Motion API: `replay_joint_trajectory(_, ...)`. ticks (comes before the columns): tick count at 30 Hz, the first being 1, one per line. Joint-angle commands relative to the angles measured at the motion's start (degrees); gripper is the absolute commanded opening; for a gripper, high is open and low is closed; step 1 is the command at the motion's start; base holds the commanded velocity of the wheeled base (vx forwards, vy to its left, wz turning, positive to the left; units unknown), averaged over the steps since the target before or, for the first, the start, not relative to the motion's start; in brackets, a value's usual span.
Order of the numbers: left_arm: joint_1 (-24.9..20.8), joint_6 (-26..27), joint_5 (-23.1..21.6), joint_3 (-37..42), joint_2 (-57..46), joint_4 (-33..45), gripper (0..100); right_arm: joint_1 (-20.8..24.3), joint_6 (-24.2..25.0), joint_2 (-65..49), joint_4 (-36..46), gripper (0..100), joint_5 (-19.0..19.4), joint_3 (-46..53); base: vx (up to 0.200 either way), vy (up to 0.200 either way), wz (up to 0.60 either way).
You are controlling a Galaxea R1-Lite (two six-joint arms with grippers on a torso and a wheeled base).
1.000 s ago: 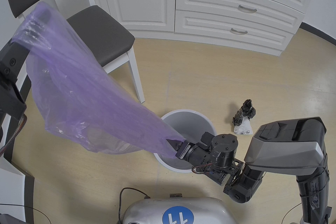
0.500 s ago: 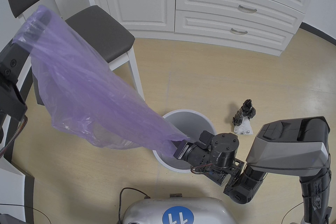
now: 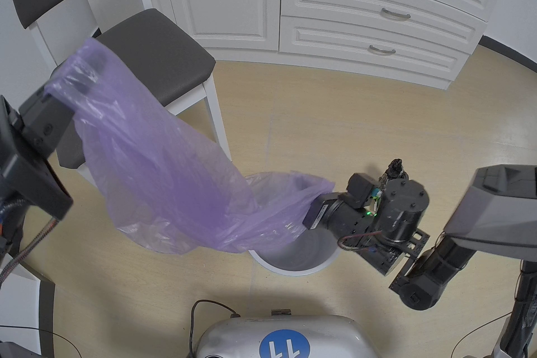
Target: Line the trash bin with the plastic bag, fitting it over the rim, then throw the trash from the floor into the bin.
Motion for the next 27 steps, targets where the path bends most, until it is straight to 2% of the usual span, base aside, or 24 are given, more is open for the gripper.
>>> replay_joint_trajectory(1, 2.3, 0.0, 0.0, 0.4, 2.5, 5.2, 0, -3.0, -6.4, -10.7, -1.0, 0, -0.1, 4.1, 0.0, 0.0, 0.0)
replay_joint_trajectory(4, 4.4, 0.0, -0.1, 0.4, 4.7, 8.3, 0, -3.2, -10.5, -16.5, -1.0, 0, -0.8, 6.2, 0.0, 0.0, 0.0)
replay_joint_trajectory(6, 6.0, 0.0, 0.0, 0.1, 7.1, 10.1, 0, -3.3, -14.9, -22.2, 1.9, 0, -2.1, 7.1, 0.0, 0.0, 0.0)
replay_joint_trajectory(10, 8.9, 0.0, -0.1, -0.3, 11.7, 10.9, 0, -2.6, -18.7, -31.6, 11.9, 0, -4.5, 8.5, 0.0, 0.0, 0.0)
replay_joint_trajectory(13, 11.6, 0.2, 0.0, -0.4, 17.7, 10.9, 0, -2.3, -20.6, -39.2, 23.7, 0, -6.2, 8.7, 0.0, 0.0, 0.0)
replay_joint_trajectory(16, 14.1, 0.5, 0.1, -0.6, 21.8, 10.1, 0, -2.5, -22.6, -42.1, 29.5, 0, -7.2, 8.6, 0.0, 0.0, 0.0)
replay_joint_trajectory(20, 15.8, 0.6, 0.2, -1.5, 23.6, 9.8, 0, -2.8, -24.7, -42.7, 31.1, 0, -8.8, 9.2, 0.0, 0.0, 0.0)
replay_joint_trajectory(21, 16.9, 0.8, 0.2, -1.2, 23.6, 9.8, 0, -3.1, -27.7, -42.7, 31.1, 0, -10.8, 10.0, 0.0, 0.0, 0.0)
replay_joint_trajectory(27, 20.7, 4.7, 0.4, 0.5, 22.8, 9.8, 0, -2.6, -36.7, -43.0, 30.8, 0, -17.3, 14.1, 0.0, 0.0, 0.0)
